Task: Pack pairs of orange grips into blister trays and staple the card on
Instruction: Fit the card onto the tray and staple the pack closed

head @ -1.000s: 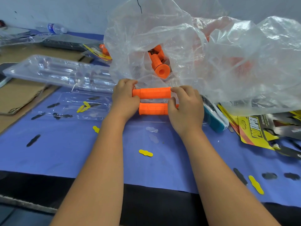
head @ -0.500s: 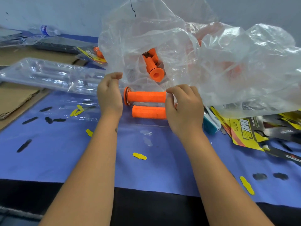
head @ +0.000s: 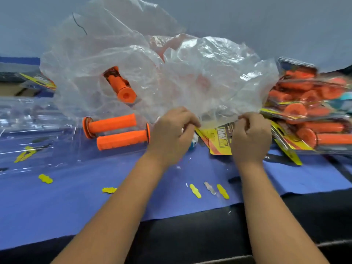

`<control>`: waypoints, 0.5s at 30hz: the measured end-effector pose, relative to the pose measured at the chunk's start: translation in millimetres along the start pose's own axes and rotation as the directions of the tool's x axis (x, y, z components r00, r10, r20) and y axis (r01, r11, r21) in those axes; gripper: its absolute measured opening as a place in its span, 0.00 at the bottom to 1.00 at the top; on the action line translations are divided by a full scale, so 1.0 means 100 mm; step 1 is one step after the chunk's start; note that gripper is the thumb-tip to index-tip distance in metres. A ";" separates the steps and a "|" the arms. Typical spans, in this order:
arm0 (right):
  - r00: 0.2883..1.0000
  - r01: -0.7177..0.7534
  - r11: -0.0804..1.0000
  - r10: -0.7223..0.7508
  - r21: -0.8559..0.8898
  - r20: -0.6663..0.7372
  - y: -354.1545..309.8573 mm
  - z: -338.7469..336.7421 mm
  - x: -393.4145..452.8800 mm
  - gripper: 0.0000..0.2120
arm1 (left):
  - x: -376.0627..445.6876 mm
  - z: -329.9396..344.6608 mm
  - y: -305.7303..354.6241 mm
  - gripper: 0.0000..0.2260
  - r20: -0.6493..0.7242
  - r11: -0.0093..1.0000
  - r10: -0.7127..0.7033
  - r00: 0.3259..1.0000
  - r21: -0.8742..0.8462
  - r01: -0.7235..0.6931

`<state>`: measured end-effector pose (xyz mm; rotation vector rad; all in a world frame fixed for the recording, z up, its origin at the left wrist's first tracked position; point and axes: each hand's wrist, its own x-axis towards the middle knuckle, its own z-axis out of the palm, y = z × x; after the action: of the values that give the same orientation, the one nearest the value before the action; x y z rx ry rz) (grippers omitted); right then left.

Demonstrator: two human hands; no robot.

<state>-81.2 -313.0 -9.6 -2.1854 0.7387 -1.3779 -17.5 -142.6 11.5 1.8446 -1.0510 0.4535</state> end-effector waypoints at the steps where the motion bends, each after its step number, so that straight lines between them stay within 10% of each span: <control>1: 0.993 -0.103 0.992 0.107 -0.070 0.050 0.06 0.02 0.03 0.09 | 0.00 0.17 0.10 0.12 0.143 1.000 -0.005 0.990 0.002 0.004; 5: 0.899 -0.123 0.885 0.291 -0.450 0.327 0.20 0.05 0.07 0.18 | -0.03 0.72 0.30 0.09 0.415 0.978 -0.193 0.889 0.151 0.141; 10: 0.886 -0.068 0.884 0.267 -0.463 0.380 0.17 0.09 0.05 0.17 | -0.18 0.86 0.15 0.17 0.508 0.973 -0.163 0.846 0.224 0.053; 15: 0.889 -0.076 0.915 0.242 -0.395 0.390 0.09 0.12 0.04 0.15 | -0.18 0.74 0.11 0.04 0.380 0.983 -0.137 0.915 0.165 0.079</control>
<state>-70.9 -321.3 -17.0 -2.5217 1.0407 -0.6613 -45.5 -200.1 -31.6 2.1704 -1.1940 0.0960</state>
